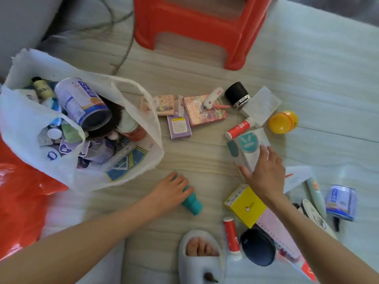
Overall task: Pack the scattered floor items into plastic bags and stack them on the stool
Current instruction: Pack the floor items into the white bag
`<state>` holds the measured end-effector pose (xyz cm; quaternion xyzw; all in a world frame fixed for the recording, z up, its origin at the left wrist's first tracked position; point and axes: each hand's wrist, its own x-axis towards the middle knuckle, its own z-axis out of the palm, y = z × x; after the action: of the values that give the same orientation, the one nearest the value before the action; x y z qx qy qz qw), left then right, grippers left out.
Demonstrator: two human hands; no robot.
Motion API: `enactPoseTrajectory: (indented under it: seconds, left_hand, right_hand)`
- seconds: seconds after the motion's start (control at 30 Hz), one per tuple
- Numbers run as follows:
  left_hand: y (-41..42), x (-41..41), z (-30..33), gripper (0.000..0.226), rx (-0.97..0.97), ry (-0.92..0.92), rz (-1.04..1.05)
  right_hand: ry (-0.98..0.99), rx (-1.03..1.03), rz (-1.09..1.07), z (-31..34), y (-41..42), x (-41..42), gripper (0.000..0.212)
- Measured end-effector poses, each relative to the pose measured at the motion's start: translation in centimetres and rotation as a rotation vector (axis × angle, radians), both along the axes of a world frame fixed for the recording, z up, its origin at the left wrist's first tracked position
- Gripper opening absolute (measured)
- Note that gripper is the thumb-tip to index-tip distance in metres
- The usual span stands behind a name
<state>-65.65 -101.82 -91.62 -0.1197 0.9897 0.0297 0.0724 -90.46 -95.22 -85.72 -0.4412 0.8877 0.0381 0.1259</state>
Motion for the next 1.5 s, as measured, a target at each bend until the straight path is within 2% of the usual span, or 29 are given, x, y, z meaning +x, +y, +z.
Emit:
enactPoseTrajectory:
  seconds: [0.07,0.23,0.37,0.5,0.63,0.77,0.9,1.0,1.1,1.2,1.27,1.4,1.5]
  left_hand:
    - [-0.6,-0.6,-0.3,0.019,0.004,-0.058,-0.018]
    - [0.0,-0.4,0.0,0.037,0.156,-0.058,0.031]
    - [0.8,-0.5,3.5,0.056,0.309,0.077,0.194]
    - [-0.8,0.2,8.7,0.050,0.375,0.296,0.464]
    - [-4.0,3.3,12.1,0.051,0.217,0.321,0.747]
    - [-4.9,7.1,12.5,0.048,0.220,0.124,1.076]
    - [-4.9,9.0,9.9,0.044,0.164,-0.072,1.020]
    - [-5.1,8.5,8.7,0.042,0.168,-0.086,0.991]
    - [-5.6,8.5,8.2,0.035,0.098,-0.040,0.921]
    - [-5.6,9.6,8.4,0.027,-0.064,0.080,0.782]
    - [-5.6,11.0,9.1,0.020,-0.201,0.163,0.789]
    - [-6.1,14.5,10.5,0.043,-0.348,0.178,0.987]
    - [-6.5,16.7,11.3,0.073,-0.194,0.242,1.201]
  right_hand:
    - [-0.019,0.040,-0.067,-0.6,-0.5,-0.9,0.086]
    - [-0.061,0.014,-0.145,-1.1,-1.2,-1.8,0.088]
    - [-0.070,0.011,-0.145,-1.0,-1.2,-1.7,0.088]
    - [-0.084,-0.026,-0.101,-0.3,-1.0,0.1,0.090]
    - [-0.127,-0.158,-0.038,1.5,-2.0,3.0,0.089]
    - [-0.223,-0.297,0.025,3.8,-4.5,5.8,0.090]
    - [-0.313,-0.379,0.100,5.7,-6.7,8.5,0.094]
    - [-0.374,-0.424,0.157,6.7,-7.7,10.0,0.096]
    - [-0.380,-0.417,0.204,7.1,-8.5,11.2,0.097]
    - [-0.373,-0.401,0.227,7.7,-9.1,12.1,0.097]
    - [-0.374,-0.411,0.248,8.3,-9.5,12.8,0.096]
    - [-0.401,-0.432,0.291,10.1,-10.4,14.5,0.093]
    - [-0.444,-0.466,0.330,12.0,-11.3,16.5,0.094]
